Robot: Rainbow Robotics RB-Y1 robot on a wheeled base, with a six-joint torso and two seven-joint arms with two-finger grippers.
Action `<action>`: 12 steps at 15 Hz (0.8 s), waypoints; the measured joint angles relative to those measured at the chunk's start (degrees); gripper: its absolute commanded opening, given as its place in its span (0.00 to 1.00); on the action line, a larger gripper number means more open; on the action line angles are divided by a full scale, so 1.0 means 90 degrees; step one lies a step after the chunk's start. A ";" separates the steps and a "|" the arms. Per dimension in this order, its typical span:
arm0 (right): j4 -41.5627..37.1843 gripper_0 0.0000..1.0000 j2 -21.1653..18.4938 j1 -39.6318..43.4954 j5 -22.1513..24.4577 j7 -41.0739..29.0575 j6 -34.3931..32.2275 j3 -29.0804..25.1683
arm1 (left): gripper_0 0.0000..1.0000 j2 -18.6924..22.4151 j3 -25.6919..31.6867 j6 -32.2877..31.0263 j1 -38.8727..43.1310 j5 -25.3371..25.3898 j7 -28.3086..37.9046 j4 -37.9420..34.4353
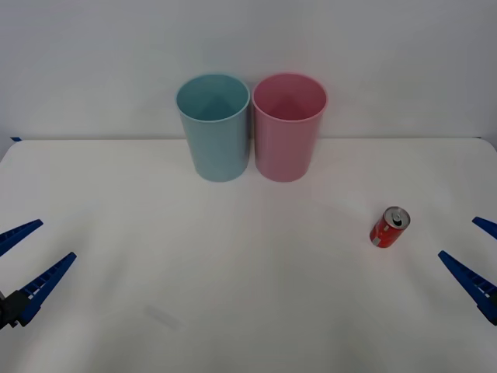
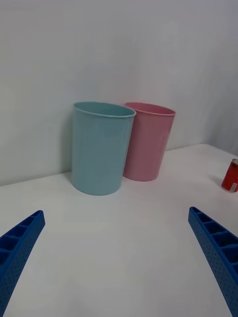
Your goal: Grasp the object on the table and drop it into the matching bin: aluminum can to the light blue bin, PET bottle to the pink bin.
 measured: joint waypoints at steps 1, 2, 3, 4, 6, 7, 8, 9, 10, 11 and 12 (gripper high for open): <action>0.0011 1.00 0.0009 0.0006 0.0027 -0.0002 -0.0010 -0.0011 | 1.00 0.0000 0.0000 0.0000 0.0000 0.0000 0.0000 0.0000; 0.0004 1.00 -0.0008 0.0000 0.0049 -0.0010 -0.0005 -0.0003 | 1.00 0.0000 0.0000 0.0000 0.0000 0.0000 -0.0001 0.0000; -0.0017 1.00 -0.0059 0.0009 0.0053 -0.0017 0.0032 0.0024 | 1.00 0.0000 0.0000 0.0000 0.0000 0.0000 -0.0001 0.0000; -0.0018 1.00 -0.0091 0.0011 0.0050 -0.0019 0.0063 0.0025 | 1.00 0.0000 0.0000 0.0000 0.0000 0.0000 -0.0001 0.0000; 0.0066 1.00 -0.0141 0.0009 0.0048 0.0001 0.0130 0.0026 | 1.00 0.0000 0.0000 0.0000 0.0000 0.0000 0.0000 0.0000; 0.0166 1.00 -0.0163 -0.0005 0.0047 0.0022 0.0159 0.0033 | 1.00 0.0000 0.0000 0.0000 0.0000 0.0000 -0.0001 0.0000; 0.0295 1.00 -0.0194 -0.0018 0.0047 0.0051 0.0182 0.0034 | 1.00 0.0000 0.0000 0.0000 0.0000 0.0000 -0.0001 0.0000; 0.0435 1.00 -0.0231 -0.0034 0.0047 0.0090 0.0207 0.0037 | 1.00 0.0000 0.0000 0.0000 0.0000 0.0000 -0.0001 0.0000; 0.0547 1.00 -0.0266 -0.0043 0.0047 0.0128 0.0219 0.0045 | 1.00 0.0000 0.0000 0.0000 0.0000 0.0000 0.0000 0.0000; 0.0640 1.00 -0.0288 -0.0045 0.0047 0.0171 0.0233 0.0056 | 1.00 0.0000 0.0000 0.0000 0.0000 0.0000 0.0000 0.0000; 0.0748 1.00 -0.0303 -0.0045 0.0047 0.0223 0.0258 0.0073 | 1.00 0.0000 0.0000 0.0000 0.0000 0.0000 -0.0001 0.0000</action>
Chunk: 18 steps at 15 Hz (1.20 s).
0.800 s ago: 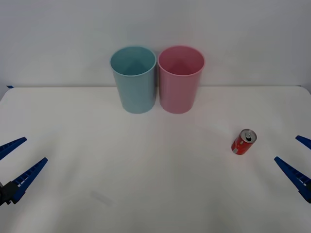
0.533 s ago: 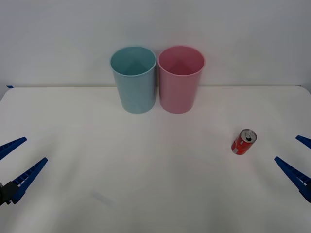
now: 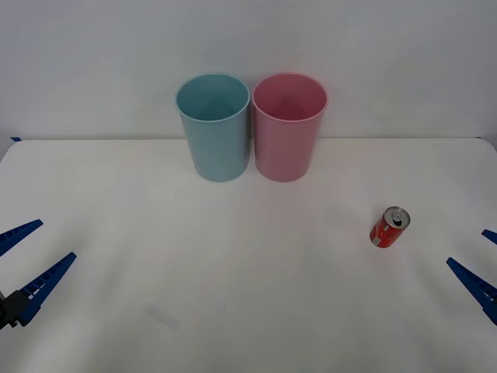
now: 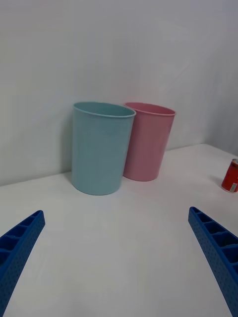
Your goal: Grasp the object on the table and drop it into the matching bin: aluminum can to the light blue bin, PET bottle to the pink bin.
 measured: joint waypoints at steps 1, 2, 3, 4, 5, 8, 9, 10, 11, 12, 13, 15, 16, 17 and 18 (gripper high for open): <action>0.0086 1.00 -0.0003 0.0000 0.0000 0.0049 0.0023 0.0013 | 1.00 0.0000 0.0000 0.0000 0.0000 0.0000 0.0000 0.0000; 0.0166 1.00 -0.0003 0.0000 0.0000 0.0110 0.0048 0.0029 | 1.00 0.0000 0.0000 0.0000 0.0000 0.0000 0.0000 0.0000; 0.0255 1.00 -0.0003 0.0000 0.0000 0.0179 0.0070 0.0042 | 1.00 0.0000 0.0000 0.0000 0.0000 0.0000 0.0000 0.0000; 0.0364 1.00 0.0001 -0.0001 0.0000 0.0254 0.0085 0.0057 | 1.00 0.0000 0.0000 0.0000 0.0000 0.0000 0.0000 0.0000; 0.0463 1.00 -0.0001 -0.0001 0.0000 0.0329 0.0090 0.0062 | 1.00 0.0000 0.0000 0.0000 0.0000 0.0000 0.0000 0.0000; 0.0735 1.00 0.0003 0.0001 0.0000 0.0940 0.0112 0.0082 | 1.00 0.0000 0.0000 0.0000 0.0000 0.0000 0.0000 0.0000; 0.0819 1.00 0.0004 0.0000 0.0000 0.1156 0.0127 0.0102 | 1.00 0.0000 0.0000 0.0000 0.0000 0.0000 0.0000 0.0000; 0.0879 1.00 0.0004 0.0000 0.0000 0.1276 0.0136 0.0126 | 1.00 0.0000 0.0000 0.0000 0.0000 0.0000 0.0000 0.0000; 0.0952 1.00 0.0004 -0.0001 -0.0001 0.1309 0.0140 0.0179 | 1.00 0.0000 0.0000 0.0000 0.0000 0.0000 0.0000 0.0000; 0.1050 1.00 0.0005 -0.0003 -0.0001 0.1333 0.0146 0.0272 | 1.00 0.0000 0.0000 0.0000 0.0000 0.0000 0.0000 0.0000; 0.1132 1.00 0.0005 -0.0011 -0.0001 0.1362 0.0148 0.0348 | 1.00 0.0000 0.0000 0.0000 0.0000 0.0000 0.0000 0.0000; 0.1347 1.00 0.0005 -0.0085 -0.0001 0.1409 0.0148 0.0482 | 1.00 0.0000 0.0000 0.0000 0.0000 0.0000 0.0000 0.0000; 0.1450 1.00 0.0005 -0.0141 -0.0001 0.1434 0.0150 0.0522 | 1.00 0.0000 0.0000 0.0000 0.0000 0.0000 0.0000 0.0000; 0.1561 1.00 0.0005 -0.0216 -0.0001 0.1471 0.0158 0.0571 | 1.00 0.0000 0.0000 0.0000 0.0000 0.0000 0.0000 0.0000; 0.1666 1.00 0.0005 -0.0292 -0.0001 0.1507 0.0176 0.0640 | 1.00 0.0000 0.0000 0.0000 0.0000 0.0000 0.0000 0.0000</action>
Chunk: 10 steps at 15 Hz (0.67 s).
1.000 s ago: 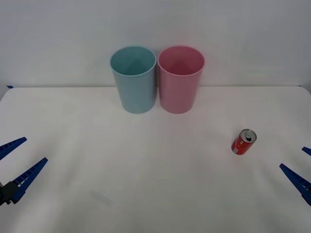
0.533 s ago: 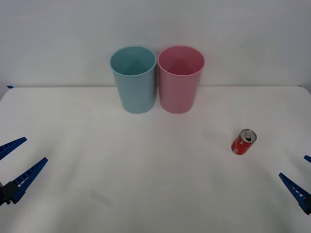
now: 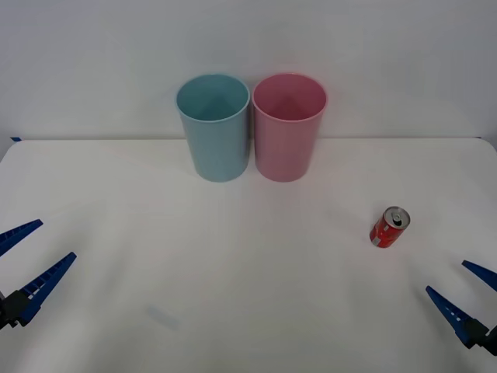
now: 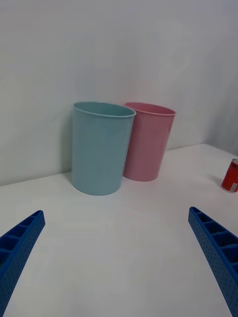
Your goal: Grasp the object on the table and drop it into the matching bin: aluminum can to the light blue bin, PET bottle to the pink bin.
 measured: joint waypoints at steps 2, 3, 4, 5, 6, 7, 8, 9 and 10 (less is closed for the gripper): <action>0.0132 1.00 0.0039 -0.0142 0.0000 0.0078 0.0158 0.0169 | 1.00 0.0000 0.0000 0.0000 0.0000 0.0000 0.0000 0.0000; 0.0141 1.00 0.0090 -0.0194 0.0000 0.0114 0.0266 0.0234 | 1.00 0.0000 0.0000 0.0000 0.0000 0.0000 0.0000 0.0000; 0.0142 1.00 0.0168 -0.0249 0.0010 0.0166 0.0381 0.0284 | 1.00 0.0000 0.0000 0.0000 0.0000 0.0000 0.0000 0.0000; 0.0144 1.00 0.0274 -0.0321 0.0073 0.0225 0.0491 0.0313 | 1.00 0.0000 0.0000 0.0000 0.0000 0.0000 0.0000 0.0000; 0.0143 1.00 0.0380 -0.0394 0.0158 0.0261 0.0571 0.0318 | 1.00 0.0000 0.0000 0.0000 0.0000 0.0000 0.0000 0.0000; 0.0143 1.00 0.0466 -0.0442 0.0215 0.0289 0.0649 0.0321 | 1.00 0.0000 0.0000 0.0000 0.0000 0.0000 0.0000 0.0000; 0.0144 1.00 0.0556 -0.0499 0.0257 0.0326 0.0733 0.0338 | 1.00 0.0000 0.0000 0.0000 0.0000 0.0000 0.0000 0.0000; 0.0144 1.00 0.0625 -0.0552 0.0267 0.0362 0.0811 0.0377 | 1.00 0.0000 0.0000 0.0000 0.0000 0.0000 0.0000 0.0000; 0.0144 1.00 0.0668 -0.0593 0.0266 0.0392 0.0894 0.0426 | 1.00 0.0000 0.0000 0.0000 0.0000 0.0000 0.0000 0.0000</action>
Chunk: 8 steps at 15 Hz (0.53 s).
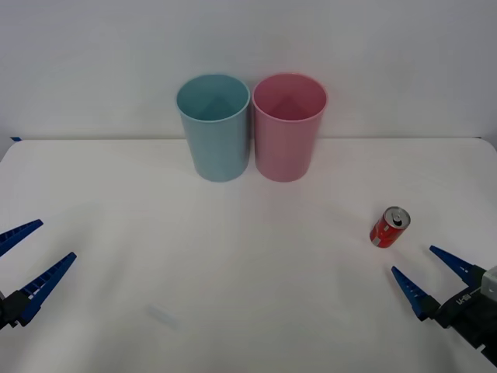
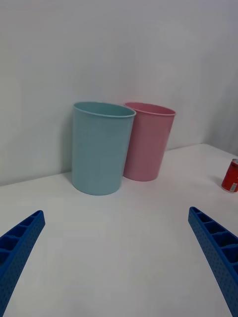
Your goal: Grasp the object on the table and drop it into the matching bin: aluminum can to the light blue bin, PET bottle to the pink bin.
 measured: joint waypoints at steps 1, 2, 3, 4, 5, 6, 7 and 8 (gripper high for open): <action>0.0002 1.00 0.0038 -0.0042 0.0004 0.0031 0.0102 0.0059 | 1.00 0.0000 0.0000 0.0000 0.0000 0.0000 0.0000 0.0000; 0.0006 1.00 0.0063 -0.0087 0.0006 0.0062 0.0193 0.0111 | 1.00 0.0000 0.0000 0.0000 0.0000 0.0000 0.0000 0.0000; 0.0003 1.00 0.0083 -0.0133 0.0006 0.0098 0.0285 0.0161 | 1.00 0.0000 0.0000 0.0000 0.0000 0.0000 0.0000 0.0000; 0.0002 1.00 0.0121 -0.0191 0.0006 0.0129 0.0395 0.0219 | 1.00 0.0000 0.0000 0.0000 0.0000 0.0000 0.0000 0.0000; 0.0001 1.00 0.0161 -0.0245 0.0014 0.0154 0.0492 0.0257 | 1.00 0.0000 0.0000 0.0000 0.0000 0.0000 0.0000 0.0000; 0.0001 1.00 0.0214 -0.0303 0.0054 0.0170 0.0585 0.0279 | 1.00 0.0000 0.0000 0.0000 0.0000 0.0000 0.0000 0.0000; 0.0001 1.00 0.0268 -0.0362 0.0109 0.0179 0.0673 0.0283 | 1.00 0.0000 0.0000 0.0000 0.0000 0.0000 0.0000 0.0000; 0.0001 1.00 0.0314 -0.0410 0.0134 0.0190 0.0755 0.0289 | 1.00 0.0000 0.0000 0.0000 0.0000 0.0000 0.0000 0.0000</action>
